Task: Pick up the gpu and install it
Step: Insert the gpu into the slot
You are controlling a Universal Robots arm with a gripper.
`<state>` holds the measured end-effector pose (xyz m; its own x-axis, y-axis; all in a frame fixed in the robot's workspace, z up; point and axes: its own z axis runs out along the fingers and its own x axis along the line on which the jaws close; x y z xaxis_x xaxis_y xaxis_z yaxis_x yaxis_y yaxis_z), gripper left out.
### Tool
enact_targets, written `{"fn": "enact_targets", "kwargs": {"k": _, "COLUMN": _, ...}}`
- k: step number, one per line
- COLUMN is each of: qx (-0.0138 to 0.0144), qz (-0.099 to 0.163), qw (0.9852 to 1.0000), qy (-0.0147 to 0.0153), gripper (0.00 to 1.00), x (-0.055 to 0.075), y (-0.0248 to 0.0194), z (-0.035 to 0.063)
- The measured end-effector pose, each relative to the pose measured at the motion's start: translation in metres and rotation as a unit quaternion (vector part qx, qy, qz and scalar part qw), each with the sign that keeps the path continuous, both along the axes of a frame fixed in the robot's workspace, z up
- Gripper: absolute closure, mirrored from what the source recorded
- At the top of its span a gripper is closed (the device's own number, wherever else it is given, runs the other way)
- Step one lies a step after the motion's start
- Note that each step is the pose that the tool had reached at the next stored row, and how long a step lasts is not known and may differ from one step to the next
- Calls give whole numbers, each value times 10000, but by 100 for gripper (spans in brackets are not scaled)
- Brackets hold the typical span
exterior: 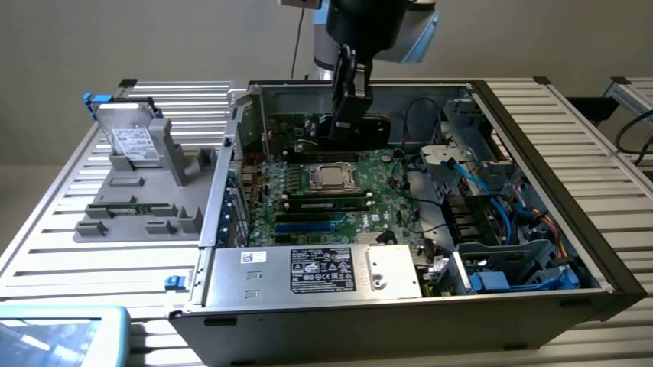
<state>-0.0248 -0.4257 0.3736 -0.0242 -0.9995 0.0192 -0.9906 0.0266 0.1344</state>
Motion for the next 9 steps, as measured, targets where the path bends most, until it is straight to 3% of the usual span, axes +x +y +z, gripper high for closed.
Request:
{"fn": "enact_targets", "kwargs": {"k": 4, "qx": -9, "qz": 136, "qw": 9999, "qy": 0, "gripper": 71, "x": -26, "y": 0, "z": -20}}
{"fn": "enact_targets", "kwargs": {"k": 9, "qx": -98, "qz": 188, "qw": 9998, "qy": 2, "gripper": 71, "x": -50, "y": 0, "z": -60}}
